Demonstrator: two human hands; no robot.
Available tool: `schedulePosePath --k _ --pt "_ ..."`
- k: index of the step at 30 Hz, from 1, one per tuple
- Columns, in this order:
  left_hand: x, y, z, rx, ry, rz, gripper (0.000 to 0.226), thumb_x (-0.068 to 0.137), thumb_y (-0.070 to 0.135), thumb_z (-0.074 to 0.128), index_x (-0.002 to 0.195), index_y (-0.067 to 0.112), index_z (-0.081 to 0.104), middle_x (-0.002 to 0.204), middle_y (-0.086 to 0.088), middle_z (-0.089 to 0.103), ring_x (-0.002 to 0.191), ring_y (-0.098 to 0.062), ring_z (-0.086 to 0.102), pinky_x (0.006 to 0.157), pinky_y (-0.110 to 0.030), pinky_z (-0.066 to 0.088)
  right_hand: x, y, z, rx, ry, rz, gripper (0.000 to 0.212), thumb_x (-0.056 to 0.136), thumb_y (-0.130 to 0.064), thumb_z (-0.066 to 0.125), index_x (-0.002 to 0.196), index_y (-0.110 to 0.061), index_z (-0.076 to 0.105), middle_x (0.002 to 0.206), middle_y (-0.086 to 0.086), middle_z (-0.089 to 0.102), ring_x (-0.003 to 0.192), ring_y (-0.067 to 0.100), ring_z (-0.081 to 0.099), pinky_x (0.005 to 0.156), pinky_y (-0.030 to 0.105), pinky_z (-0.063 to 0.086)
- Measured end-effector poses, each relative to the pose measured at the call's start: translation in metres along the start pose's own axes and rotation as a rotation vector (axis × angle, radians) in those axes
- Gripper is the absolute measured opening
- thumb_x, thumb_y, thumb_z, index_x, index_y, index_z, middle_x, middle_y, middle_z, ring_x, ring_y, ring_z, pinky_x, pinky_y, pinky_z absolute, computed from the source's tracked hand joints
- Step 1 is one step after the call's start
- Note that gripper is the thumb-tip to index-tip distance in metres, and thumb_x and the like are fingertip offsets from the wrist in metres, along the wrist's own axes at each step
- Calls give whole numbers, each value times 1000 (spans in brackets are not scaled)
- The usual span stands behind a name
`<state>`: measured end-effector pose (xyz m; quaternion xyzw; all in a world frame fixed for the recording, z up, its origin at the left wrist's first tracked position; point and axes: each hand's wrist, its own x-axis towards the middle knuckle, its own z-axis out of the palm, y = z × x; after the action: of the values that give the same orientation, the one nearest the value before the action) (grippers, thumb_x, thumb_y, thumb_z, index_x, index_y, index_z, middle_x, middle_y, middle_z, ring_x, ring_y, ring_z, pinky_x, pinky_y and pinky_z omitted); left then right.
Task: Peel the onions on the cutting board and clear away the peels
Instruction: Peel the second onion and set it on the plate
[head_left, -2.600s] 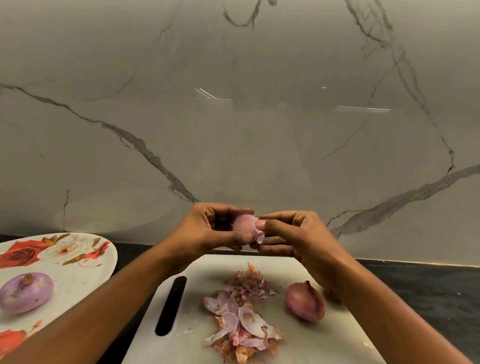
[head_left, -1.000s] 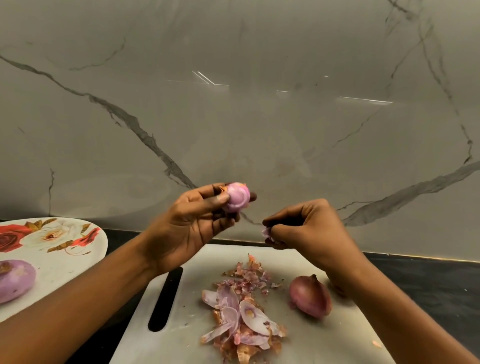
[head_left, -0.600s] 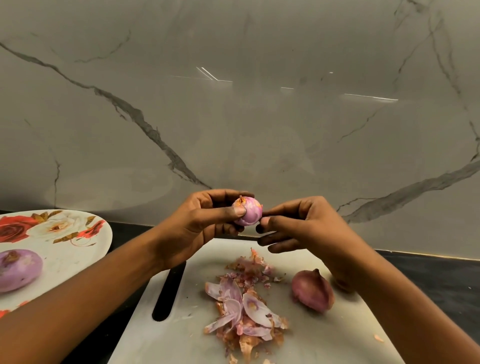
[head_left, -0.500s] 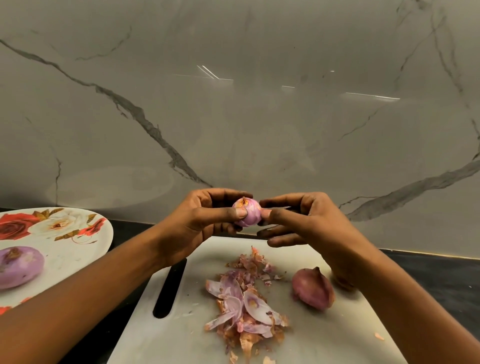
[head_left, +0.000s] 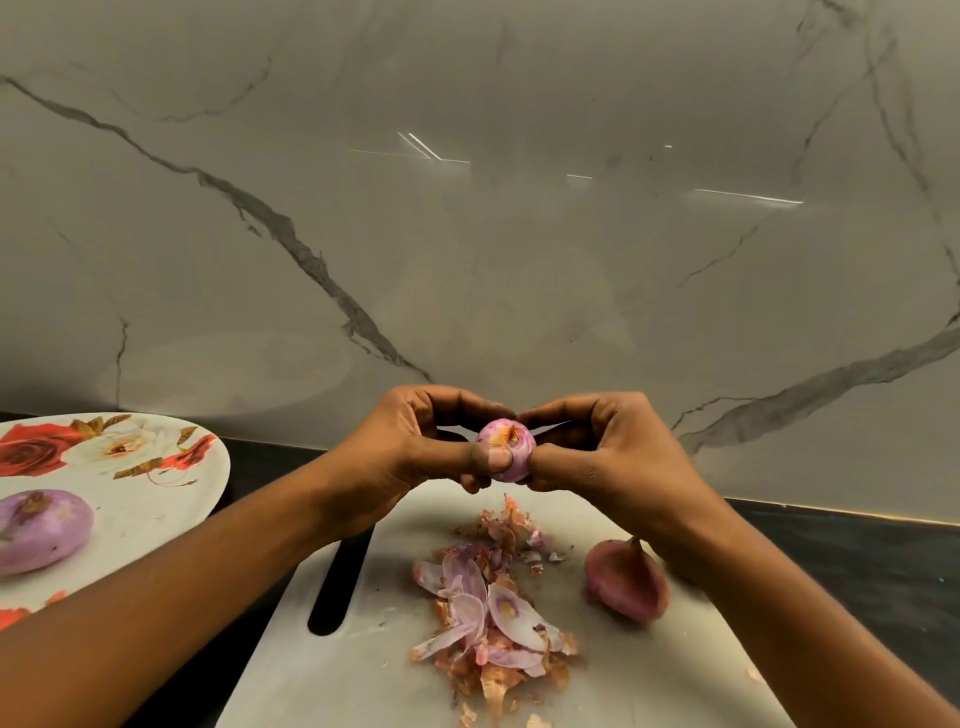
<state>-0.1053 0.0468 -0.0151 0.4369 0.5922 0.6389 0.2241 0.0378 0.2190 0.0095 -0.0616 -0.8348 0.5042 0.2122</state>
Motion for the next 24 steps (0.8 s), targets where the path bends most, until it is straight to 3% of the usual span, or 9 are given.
schedulePosePath --k 6,10,15,21,24 --pt "-2 3 6 -39 29 40 44 74 12 82 117 6 75 110 -15 78 88 -29 75 71 -30 63 1 8 4 -97 174 -118 20 85 -7 83 105 -14 84 84 0 82 75 17 80 71 35 68" --pt "-3 5 2 -114 11 43 35 83 9 84 117 9 79 116 -15 77 96 -27 73 72 -26 61 1 3 -1 45 128 -77 22 88 0 79 107 -10 83 88 4 83 79 20 81 73 29 65" --pt "1 3 -3 -256 -54 0 35 91 15 68 124 11 76 129 -21 71 104 -32 66 84 -30 62 2 2 0 138 126 -43 32 91 12 68 103 -13 83 88 9 83 81 27 81 75 29 65" --pt "3 1 -10 -412 -85 1 41 96 16 61 136 8 68 137 -27 65 105 -29 66 87 -29 61 4 4 -7 54 149 -2 22 92 8 70 94 -9 84 83 7 82 78 24 81 74 28 66" --pt "3 2 -11 -398 -75 -9 41 94 16 62 134 9 69 137 -24 65 107 -28 66 84 -29 60 3 3 -8 87 52 78 19 93 6 70 101 -6 82 85 11 82 80 27 81 72 30 67"
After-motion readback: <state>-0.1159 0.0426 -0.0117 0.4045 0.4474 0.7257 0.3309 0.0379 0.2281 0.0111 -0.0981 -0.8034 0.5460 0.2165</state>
